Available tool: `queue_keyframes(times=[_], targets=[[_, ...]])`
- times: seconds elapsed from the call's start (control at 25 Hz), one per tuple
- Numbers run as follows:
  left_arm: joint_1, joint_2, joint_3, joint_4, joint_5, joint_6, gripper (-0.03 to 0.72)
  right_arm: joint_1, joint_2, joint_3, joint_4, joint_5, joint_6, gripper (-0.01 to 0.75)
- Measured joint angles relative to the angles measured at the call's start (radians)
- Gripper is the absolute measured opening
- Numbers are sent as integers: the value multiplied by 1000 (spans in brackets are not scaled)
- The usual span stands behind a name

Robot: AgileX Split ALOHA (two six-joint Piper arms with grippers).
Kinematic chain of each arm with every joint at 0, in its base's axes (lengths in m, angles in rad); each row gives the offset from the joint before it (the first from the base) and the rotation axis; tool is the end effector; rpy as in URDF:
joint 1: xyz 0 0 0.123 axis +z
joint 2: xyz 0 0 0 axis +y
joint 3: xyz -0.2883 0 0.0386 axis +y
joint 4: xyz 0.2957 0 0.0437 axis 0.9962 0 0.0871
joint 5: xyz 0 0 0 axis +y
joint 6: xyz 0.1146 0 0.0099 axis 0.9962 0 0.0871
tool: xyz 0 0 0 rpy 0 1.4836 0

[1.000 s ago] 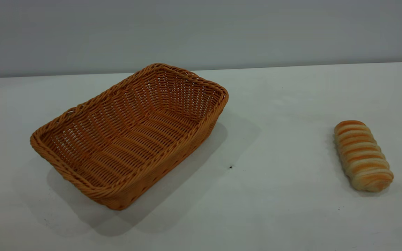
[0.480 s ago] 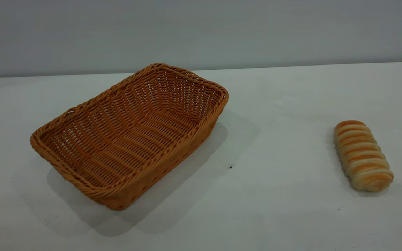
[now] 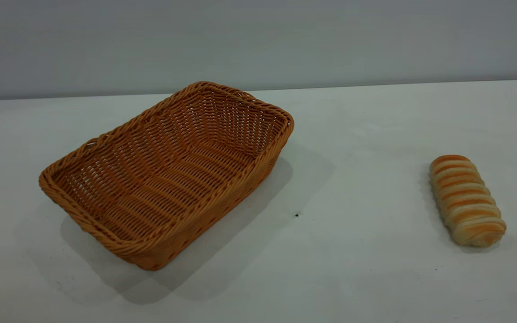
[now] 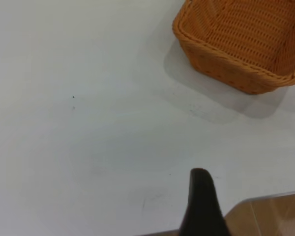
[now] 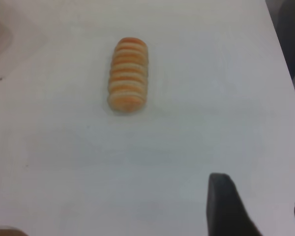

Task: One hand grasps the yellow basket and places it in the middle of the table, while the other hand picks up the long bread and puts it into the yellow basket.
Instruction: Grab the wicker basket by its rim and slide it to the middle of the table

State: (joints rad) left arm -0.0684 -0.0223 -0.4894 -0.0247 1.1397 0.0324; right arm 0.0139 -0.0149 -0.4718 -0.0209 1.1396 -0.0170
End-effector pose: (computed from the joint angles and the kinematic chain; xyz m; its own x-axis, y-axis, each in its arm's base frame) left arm 0.0456 -0.0057 0.2788 -0.5115 0.0572 -0.8574 0.0988 0.9951 0.0074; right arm 0.0491 -0.0015 0.2725 -0.5358 -0.0332 -0.8437 -0.0117 0.9994 -0.0319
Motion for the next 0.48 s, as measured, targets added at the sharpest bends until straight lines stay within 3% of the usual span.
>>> queue_keyframes(times=[0.48], targets=[[-44, 0, 0, -1, 0, 0, 581, 120, 0, 0, 7, 0, 71, 382]])
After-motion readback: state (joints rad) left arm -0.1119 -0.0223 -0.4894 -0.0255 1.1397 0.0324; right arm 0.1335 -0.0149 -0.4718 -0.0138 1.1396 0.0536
